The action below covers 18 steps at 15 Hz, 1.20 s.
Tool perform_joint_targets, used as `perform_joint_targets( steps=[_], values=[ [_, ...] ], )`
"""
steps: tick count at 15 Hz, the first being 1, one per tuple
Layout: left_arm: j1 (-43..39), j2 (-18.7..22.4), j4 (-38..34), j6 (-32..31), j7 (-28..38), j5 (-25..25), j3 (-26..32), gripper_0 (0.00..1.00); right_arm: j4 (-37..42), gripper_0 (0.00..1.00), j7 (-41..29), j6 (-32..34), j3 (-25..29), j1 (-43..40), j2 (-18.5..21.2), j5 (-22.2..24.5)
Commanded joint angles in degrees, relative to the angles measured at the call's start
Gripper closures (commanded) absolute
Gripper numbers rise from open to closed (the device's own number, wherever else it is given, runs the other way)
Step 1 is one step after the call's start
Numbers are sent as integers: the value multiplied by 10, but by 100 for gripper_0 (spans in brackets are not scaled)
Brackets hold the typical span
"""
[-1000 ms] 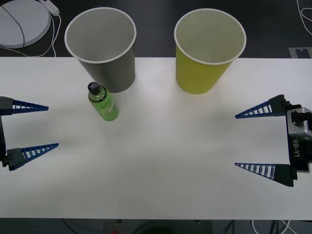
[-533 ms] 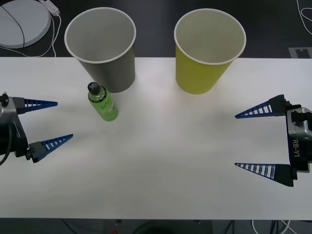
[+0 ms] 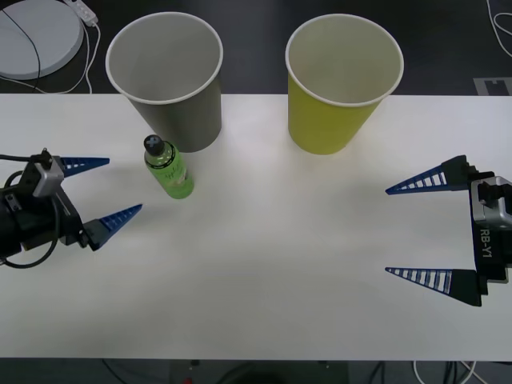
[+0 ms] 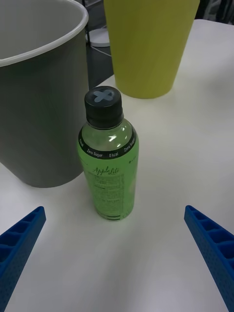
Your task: Put the can into the green bin and the plastic bottle into the gray bin
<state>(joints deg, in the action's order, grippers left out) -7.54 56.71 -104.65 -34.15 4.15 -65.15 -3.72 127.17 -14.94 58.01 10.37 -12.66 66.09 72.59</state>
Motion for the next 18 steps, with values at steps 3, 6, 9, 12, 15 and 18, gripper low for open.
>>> perform_joint_targets(
  steps=[3, 6, 9, 12, 15, 18],
  values=[
    [25, -5, 1, 64, 11, -19, -50, 0, 0, 0, 0, 0, 0, 0, 0, 0],
    [41, -5, 9, 81, 20, -27, -67, 0, 0, 0, 0, 0, 0, 0, 0, 0],
    [62, -5, 23, 94, 27, -30, -85, 0, 0, 0, 0, 0, 0, 0, 0, 0],
    [77, -5, 24, 124, 37, -25, -115, 0, 0, 0, 0, 0, 0, 0, 0, 0],
    [90, -10, 26, 142, 46, -24, -131, 0, 0, 0, 0, 0, 0, 0, 0, 0],
    [102, -27, 35, 142, 52, -29, -131, 0, 0, 0, 0, 0, 0, 0, 0, 0]
  ],
)
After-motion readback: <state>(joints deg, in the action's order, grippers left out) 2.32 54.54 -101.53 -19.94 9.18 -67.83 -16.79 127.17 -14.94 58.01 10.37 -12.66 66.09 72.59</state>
